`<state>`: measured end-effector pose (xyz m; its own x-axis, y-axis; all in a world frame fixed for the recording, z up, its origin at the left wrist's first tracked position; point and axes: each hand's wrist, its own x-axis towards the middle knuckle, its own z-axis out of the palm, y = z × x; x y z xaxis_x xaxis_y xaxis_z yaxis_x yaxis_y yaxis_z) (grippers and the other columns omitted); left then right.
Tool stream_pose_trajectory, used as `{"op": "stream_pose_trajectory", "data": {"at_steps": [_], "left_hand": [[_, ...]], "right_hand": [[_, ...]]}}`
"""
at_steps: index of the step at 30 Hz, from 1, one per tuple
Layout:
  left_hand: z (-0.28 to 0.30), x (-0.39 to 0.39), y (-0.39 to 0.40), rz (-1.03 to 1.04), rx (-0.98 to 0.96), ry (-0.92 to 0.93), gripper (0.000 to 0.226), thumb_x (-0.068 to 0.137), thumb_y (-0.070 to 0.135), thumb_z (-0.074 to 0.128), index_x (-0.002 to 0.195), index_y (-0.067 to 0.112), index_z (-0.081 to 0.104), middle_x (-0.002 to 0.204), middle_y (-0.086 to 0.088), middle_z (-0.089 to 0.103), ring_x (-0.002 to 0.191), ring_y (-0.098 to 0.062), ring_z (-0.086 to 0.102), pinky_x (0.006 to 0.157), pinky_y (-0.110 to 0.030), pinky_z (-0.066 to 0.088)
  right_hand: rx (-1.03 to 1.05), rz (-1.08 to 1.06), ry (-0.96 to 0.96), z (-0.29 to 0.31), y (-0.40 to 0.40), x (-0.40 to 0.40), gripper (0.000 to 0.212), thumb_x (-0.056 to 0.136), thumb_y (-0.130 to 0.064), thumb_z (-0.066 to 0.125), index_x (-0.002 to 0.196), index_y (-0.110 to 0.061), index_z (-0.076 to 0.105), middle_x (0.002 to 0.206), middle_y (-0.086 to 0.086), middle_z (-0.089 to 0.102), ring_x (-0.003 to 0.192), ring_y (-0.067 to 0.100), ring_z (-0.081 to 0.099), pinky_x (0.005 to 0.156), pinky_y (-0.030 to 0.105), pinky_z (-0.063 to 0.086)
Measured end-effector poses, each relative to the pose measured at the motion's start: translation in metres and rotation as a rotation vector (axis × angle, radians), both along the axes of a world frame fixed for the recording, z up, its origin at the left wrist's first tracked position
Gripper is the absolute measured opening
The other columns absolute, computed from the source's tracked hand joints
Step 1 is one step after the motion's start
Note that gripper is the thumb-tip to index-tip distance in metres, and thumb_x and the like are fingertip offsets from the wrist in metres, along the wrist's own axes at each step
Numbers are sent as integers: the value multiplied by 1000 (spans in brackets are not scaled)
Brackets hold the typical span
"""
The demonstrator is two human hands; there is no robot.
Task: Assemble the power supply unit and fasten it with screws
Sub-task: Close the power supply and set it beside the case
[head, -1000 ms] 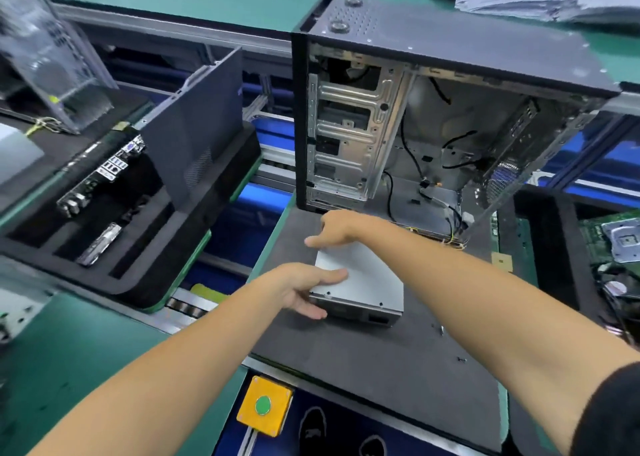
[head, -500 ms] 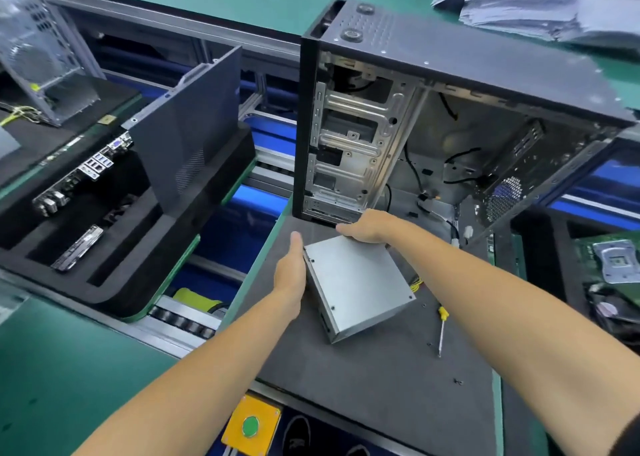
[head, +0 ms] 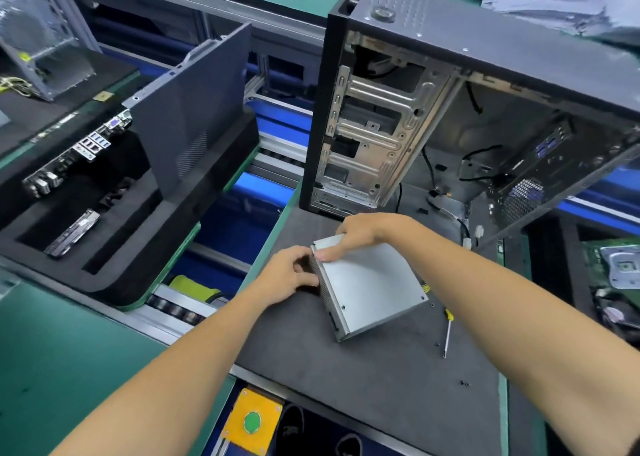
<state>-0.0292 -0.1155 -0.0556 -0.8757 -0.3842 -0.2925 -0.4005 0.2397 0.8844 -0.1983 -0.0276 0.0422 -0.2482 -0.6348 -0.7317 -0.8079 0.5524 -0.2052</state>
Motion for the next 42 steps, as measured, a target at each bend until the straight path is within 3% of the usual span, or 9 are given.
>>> {"op": "stream_pose_trajectory", "data": {"at_steps": [5, 12, 15, 21, 25, 27, 31, 35, 42], "left_hand": [[-7, -1, 3, 36, -82, 4, 32, 68, -1, 79, 84, 13, 55, 72, -10, 56, 59, -12, 43, 58, -25, 38], [-10, -4, 6, 58, -121, -8, 40, 67, 0, 80, 79, 25, 50, 70, 4, 47, 59, -9, 39, 55, -17, 35], [-12, -3, 10, 86, -145, -14, 34, 68, 3, 80, 88, 16, 57, 81, 1, 51, 64, -11, 41, 67, -30, 41], [-11, -2, 8, 44, -197, 6, 27, 70, 10, 82, 88, 16, 63, 87, 5, 52, 64, -9, 43, 64, -20, 37], [1, -1, 4, -69, -190, -35, 26, 74, 18, 82, 92, 26, 65, 89, 8, 50, 65, -11, 44, 64, -18, 38], [9, -1, 0, -123, -97, -114, 18, 79, 16, 77, 94, 20, 68, 84, 4, 52, 65, -13, 46, 69, -24, 45], [32, -6, 5, 174, 371, -297, 11, 97, 17, 54, 104, 10, 59, 96, -10, 61, 74, -20, 65, 70, -30, 60], [56, -25, 21, 399, 679, -421, 64, 90, 66, 46, 129, 16, 44, 123, -20, 54, 115, -38, 55, 79, -47, 53], [85, -49, 53, 550, 658, -384, 19, 83, 30, 48, 82, 14, 57, 77, -5, 66, 73, -25, 63, 67, -34, 48]], "right_hand": [[-66, -57, -21, -5, 1, 1, 65, 61, -87, 56, 77, -25, 64, 85, -11, 60, 80, 7, 56, 62, 28, 39], [-83, -114, -49, -8, 6, 0, 65, 58, -88, 58, 78, -26, 59, 87, -12, 57, 87, 13, 55, 66, 29, 38], [-89, -118, -68, -8, 9, -2, 63, 60, -87, 58, 76, -26, 58, 98, -7, 56, 92, 16, 52, 73, 30, 37], [-90, -140, 45, -5, 14, 3, 83, 69, -90, 39, 101, -17, 63, 103, -7, 57, 97, 18, 49, 89, 41, 41], [-288, -516, 156, -14, 28, -4, 73, 91, -66, 39, 126, -3, 52, 131, 12, 53, 114, 31, 53, 85, 37, 42], [-213, -653, 88, -12, 32, -8, 69, 93, -60, 43, 134, -5, 48, 139, 12, 48, 121, 31, 51, 86, 35, 41], [-240, -924, -173, -9, 38, -20, 40, 87, -51, 62, 103, -15, 58, 104, 4, 64, 87, 22, 66, 73, 32, 52], [-145, -1037, -400, -5, 46, -16, 27, 91, -42, 56, 81, -18, 64, 68, 1, 72, 57, 20, 68, 55, 26, 54], [-299, -1143, -402, -7, 48, -8, 10, 82, -23, 52, 77, -15, 56, 72, 4, 63, 56, 22, 58, 55, 21, 44]]}}
